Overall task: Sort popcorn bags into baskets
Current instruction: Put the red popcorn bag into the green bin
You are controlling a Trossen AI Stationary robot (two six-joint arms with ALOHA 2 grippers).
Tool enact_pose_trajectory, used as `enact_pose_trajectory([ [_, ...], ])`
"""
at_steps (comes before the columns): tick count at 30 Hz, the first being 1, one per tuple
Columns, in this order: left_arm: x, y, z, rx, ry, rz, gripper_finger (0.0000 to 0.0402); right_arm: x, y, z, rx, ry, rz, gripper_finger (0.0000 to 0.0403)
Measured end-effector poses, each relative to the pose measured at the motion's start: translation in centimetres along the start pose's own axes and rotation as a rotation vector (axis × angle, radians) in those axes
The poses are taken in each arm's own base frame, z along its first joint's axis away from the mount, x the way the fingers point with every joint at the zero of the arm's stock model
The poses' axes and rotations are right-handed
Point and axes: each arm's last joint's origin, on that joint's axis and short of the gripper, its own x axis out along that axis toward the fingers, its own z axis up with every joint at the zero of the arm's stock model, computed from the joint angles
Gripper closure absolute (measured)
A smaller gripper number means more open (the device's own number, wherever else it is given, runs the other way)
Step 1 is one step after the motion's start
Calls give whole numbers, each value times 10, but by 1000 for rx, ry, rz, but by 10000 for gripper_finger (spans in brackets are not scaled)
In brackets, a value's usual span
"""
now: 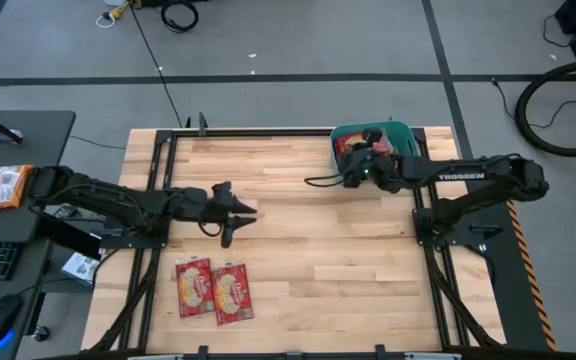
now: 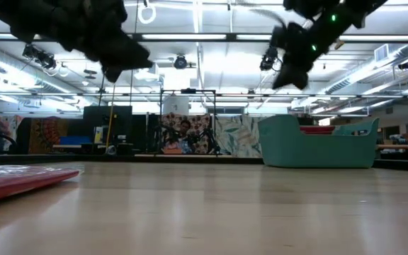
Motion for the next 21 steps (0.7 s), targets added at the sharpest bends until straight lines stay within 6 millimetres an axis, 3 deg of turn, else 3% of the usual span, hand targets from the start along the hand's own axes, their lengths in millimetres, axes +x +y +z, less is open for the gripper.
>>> enact_pose_trajectory([
  [5, -2, 0, -19, -28, 194, 21, 276, -12, 9, 22, 133, -268, 293, 328],
  [10, -5, -8, -32, -156, 366, -143, 276, -18, 28, 35, 192, -421, 583, 328],
  [21, -1, -36, -64, -412, 678, -262, 276, -18, 109, 42, 0, -353, 607, 328],
])
